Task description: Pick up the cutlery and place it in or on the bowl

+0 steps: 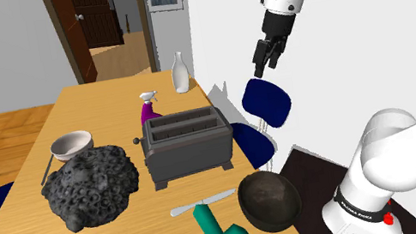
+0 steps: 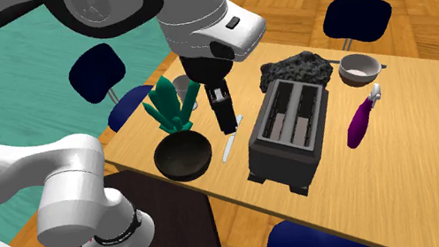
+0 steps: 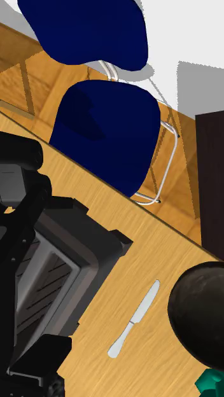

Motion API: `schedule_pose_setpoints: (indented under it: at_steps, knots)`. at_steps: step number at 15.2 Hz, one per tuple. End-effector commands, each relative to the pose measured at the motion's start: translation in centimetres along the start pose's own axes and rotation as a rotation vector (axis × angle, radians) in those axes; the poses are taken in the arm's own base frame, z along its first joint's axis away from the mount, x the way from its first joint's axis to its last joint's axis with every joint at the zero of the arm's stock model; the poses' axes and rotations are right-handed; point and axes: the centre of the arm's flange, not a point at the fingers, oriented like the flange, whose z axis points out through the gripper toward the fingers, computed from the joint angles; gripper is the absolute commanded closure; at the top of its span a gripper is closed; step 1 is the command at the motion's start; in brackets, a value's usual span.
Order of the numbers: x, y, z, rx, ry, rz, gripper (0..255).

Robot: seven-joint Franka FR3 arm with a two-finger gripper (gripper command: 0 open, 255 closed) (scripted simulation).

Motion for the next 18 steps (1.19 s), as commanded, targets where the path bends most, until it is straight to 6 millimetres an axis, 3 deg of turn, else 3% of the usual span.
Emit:
schedule_pose_setpoints:
  at_steps: [1, 10, 18]
  knots:
    - [0.0, 0.0, 0.0, 0.000, 0.000, 0.000, 0]
    - [4.5, -5.7, 9.9, 0.005, -0.065, -0.279, 0]
    - [6.5, -11.5, 18.8, 0.010, -0.122, -0.527, 0]
